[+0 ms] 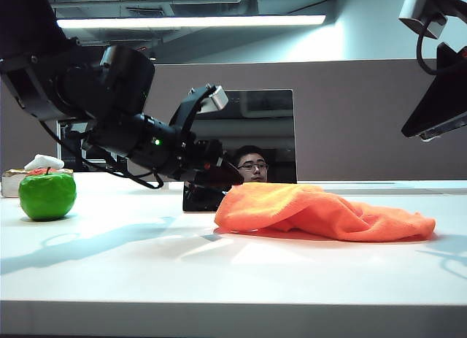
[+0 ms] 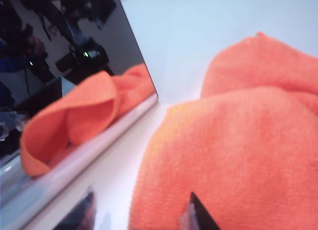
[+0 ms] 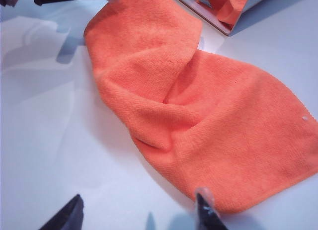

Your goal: Pick up the cloth from the table and use it to cover the mirror.

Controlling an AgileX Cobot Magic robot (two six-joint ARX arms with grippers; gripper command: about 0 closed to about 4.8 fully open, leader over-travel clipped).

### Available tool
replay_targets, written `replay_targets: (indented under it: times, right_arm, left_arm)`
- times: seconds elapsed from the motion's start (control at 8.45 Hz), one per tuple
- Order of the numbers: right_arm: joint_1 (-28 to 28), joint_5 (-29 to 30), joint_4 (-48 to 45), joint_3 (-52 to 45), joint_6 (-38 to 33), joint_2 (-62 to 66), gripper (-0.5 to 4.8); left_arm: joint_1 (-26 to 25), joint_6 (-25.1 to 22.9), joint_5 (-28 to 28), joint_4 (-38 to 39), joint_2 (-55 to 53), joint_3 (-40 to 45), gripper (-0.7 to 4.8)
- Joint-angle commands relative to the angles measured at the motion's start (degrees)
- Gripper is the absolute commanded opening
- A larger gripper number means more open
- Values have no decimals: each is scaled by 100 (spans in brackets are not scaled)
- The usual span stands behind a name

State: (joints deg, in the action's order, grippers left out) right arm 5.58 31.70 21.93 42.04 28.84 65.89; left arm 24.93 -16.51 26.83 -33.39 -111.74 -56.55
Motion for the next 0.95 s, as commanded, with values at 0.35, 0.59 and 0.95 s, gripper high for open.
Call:
replay_targets:
  times: [0.35,0.59,0.95]
  right_arm:
    - [9,87,-50,26,-9,-11,284]
    - [9,107,-50,26,-9,-11,284]
    - [9,146,-57,26,-4,-11,284]
  left_arm:
    - [9,33,229,90,-374,-509,237]
    - [7,44,258,129,-452,-608,237]
    - [9,505,826,190,-603,-625,237]
